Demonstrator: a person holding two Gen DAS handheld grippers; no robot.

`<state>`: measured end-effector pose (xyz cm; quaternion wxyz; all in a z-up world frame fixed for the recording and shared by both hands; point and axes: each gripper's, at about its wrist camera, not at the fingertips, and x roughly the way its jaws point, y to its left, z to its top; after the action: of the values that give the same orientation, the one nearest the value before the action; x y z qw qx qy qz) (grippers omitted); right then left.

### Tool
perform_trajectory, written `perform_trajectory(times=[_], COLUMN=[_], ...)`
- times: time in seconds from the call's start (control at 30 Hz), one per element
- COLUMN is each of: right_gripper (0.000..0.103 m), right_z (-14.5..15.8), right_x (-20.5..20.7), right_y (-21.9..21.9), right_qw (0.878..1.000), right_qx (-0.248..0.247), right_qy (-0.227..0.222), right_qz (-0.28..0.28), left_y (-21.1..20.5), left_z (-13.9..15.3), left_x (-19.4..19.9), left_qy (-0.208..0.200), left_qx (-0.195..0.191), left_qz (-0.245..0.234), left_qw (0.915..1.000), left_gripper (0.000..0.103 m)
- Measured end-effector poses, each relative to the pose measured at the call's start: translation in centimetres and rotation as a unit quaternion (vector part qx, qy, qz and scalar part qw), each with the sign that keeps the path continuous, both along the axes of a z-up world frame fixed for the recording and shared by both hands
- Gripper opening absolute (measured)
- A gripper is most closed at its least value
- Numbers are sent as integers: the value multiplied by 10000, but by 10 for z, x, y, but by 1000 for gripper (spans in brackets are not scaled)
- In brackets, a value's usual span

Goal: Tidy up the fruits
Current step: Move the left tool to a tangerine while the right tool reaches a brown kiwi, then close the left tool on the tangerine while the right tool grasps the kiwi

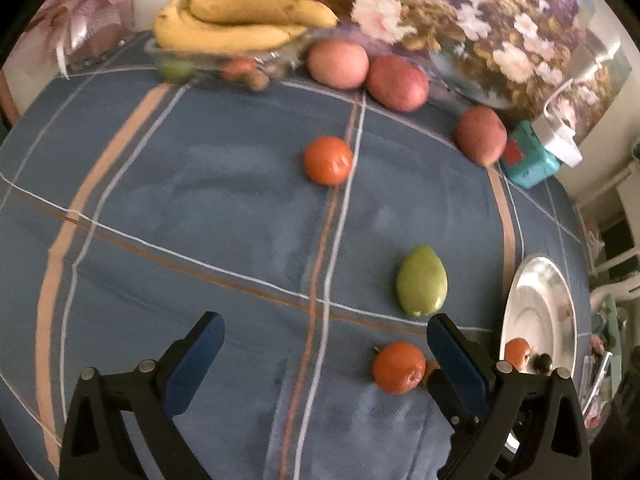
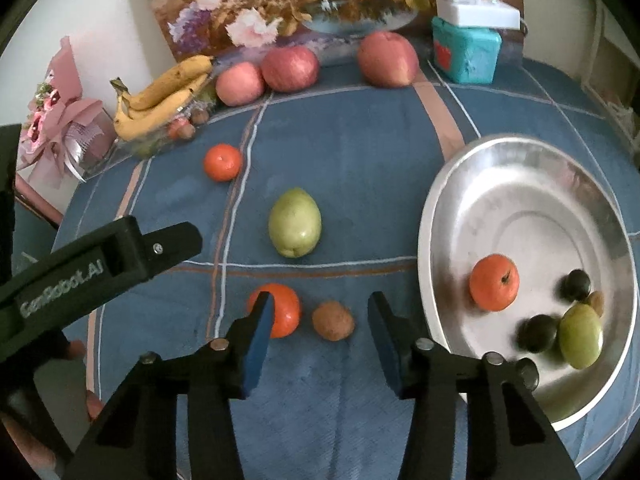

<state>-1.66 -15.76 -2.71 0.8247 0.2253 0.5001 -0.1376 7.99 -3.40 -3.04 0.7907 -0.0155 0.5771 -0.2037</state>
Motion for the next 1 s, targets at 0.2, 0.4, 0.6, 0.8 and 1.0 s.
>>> perform_trajectory(times=[0.2,0.4,0.6,0.8,1.0], right_gripper=[42,38,33,33,33], right_z=[-10,-15,-15,-14,-14], right_x=[0,1,0,0,0], right_y=[-6,-12,-14,-14,-12], right_qw=[9997,9992,9988,9989,9990], right_qx=[194,269,365,338,302], right_qy=[139,212,223,220,234], right_qz=[-112,-202,-221,-223,-213], left_y=[-8,-23,-30,-28,-19], left_z=[-12,-18,-20,-25,-32], left_x=[-3,-13,-20,-15,-12], left_qy=[292,475,667,1039,1319], left_qx=[-65,-107,-290,-674,-956], left_qz=[-122,-410,-525,-372,-108], left_qw=[9995,9980,9960,9916,9866], left_gripper=[96,87,74,59,44])
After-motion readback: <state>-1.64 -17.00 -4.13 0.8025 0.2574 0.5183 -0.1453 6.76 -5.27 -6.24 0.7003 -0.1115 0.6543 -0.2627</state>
